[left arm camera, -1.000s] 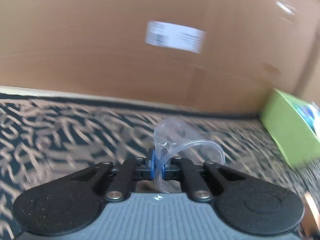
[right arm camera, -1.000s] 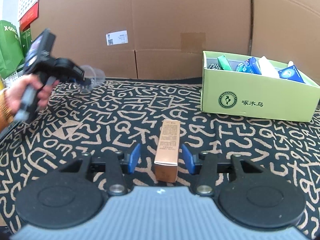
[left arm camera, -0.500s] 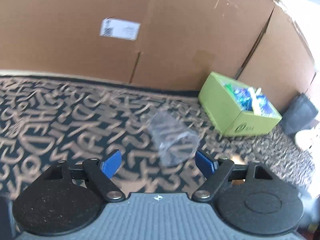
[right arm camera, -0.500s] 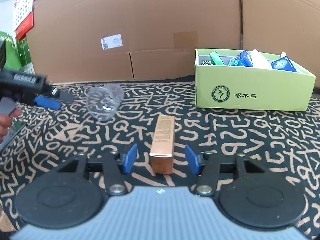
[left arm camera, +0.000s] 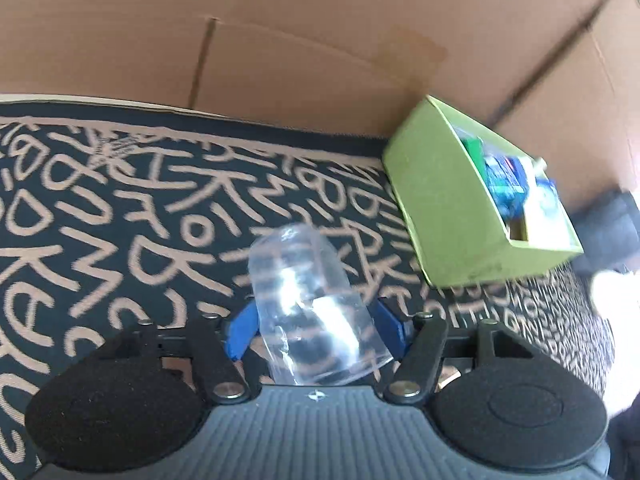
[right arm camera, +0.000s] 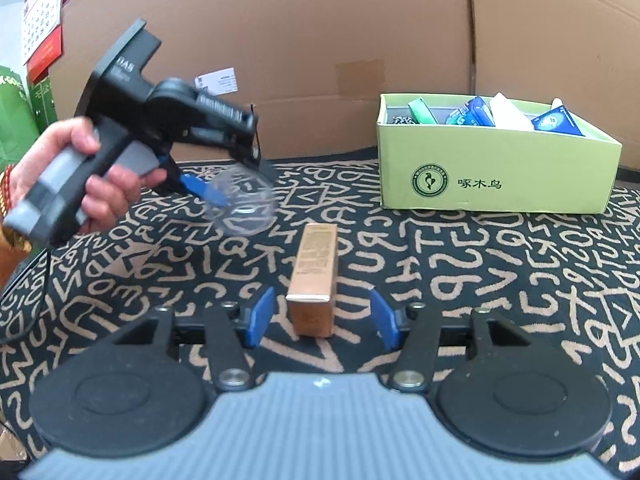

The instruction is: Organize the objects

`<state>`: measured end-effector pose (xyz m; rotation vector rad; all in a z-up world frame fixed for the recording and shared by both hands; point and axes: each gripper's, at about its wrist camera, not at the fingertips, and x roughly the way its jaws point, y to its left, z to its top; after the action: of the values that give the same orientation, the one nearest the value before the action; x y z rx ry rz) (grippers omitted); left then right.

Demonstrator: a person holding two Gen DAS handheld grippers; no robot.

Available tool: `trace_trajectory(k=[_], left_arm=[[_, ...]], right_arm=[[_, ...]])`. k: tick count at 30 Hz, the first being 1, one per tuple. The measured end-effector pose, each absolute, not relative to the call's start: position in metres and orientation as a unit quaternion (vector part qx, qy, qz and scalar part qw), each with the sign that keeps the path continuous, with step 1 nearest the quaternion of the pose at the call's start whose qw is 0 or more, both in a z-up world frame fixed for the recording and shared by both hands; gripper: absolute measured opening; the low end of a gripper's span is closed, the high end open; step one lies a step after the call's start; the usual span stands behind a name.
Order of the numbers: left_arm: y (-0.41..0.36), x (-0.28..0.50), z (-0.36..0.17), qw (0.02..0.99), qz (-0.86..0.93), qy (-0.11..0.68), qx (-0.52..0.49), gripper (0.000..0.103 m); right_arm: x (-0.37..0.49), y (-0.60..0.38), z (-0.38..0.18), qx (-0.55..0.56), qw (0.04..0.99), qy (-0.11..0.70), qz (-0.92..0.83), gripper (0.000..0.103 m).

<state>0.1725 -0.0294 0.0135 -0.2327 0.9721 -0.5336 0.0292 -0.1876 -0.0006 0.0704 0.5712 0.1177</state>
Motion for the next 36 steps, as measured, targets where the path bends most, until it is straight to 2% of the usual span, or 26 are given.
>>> trace_trajectory(k=[6,8,11,13,19,29,36], left_arm=[[-0.040,0.168,0.015,0.859,-0.234,0.450,-0.071,0.064],[-0.043,0.165,0.013,0.857,-0.244,0.452,-0.047,0.061],[-0.050,0.154,0.015,0.866,-0.255,0.430,-0.005,0.058],[-0.053,0.147,0.018,0.866,-0.263,0.424,0.013,0.055],[-0.060,0.127,0.038,0.863,-0.298,0.406,0.017,0.054],[-0.113,0.128,0.109,0.865,-0.367,0.340,-0.027,0.055],[-0.173,0.176,0.103,0.881,-0.329,0.337,-0.040,0.057]], right_arm=[[0.055,-0.183,-0.004,0.033,0.953,0.295,0.066,0.053],[0.061,-0.183,-0.005,0.038,0.953,0.295,0.063,0.053],[0.068,-0.186,-0.010,0.044,0.949,0.308,0.058,0.042],[0.070,-0.190,-0.012,0.056,0.946,0.312,0.064,0.024],[0.057,-0.201,-0.005,0.063,0.953,0.291,0.050,0.024],[0.027,-0.240,0.024,0.078,0.970,0.230,-0.007,0.024],[0.015,-0.261,0.021,0.093,0.969,0.229,-0.023,0.024]])
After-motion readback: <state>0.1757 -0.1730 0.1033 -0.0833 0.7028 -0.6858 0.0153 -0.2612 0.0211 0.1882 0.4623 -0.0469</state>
